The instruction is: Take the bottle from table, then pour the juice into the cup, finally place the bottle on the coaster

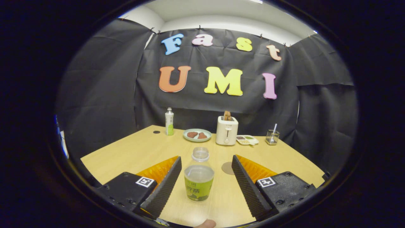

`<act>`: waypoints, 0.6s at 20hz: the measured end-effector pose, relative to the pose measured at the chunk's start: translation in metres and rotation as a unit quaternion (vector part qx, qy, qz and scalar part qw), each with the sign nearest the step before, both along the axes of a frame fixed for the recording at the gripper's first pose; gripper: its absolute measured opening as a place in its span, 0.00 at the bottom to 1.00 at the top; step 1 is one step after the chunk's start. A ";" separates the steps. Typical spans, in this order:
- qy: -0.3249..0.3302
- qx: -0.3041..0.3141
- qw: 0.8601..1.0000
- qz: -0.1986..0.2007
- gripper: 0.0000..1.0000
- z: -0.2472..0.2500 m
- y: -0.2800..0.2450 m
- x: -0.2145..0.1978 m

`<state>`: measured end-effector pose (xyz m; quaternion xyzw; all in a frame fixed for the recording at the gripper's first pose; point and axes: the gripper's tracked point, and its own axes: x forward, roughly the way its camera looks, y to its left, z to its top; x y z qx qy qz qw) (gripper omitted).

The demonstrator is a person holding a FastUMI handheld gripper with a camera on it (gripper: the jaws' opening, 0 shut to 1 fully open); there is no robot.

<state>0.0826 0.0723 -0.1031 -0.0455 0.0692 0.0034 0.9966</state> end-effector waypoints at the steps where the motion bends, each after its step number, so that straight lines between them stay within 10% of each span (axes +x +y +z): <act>1: 0.004 0.007 1.000 0.001 1.00 -0.006 0.002 0.003; 12: 0.021 -0.006 0.999 -0.028 1.00 -0.052 0.003 0.031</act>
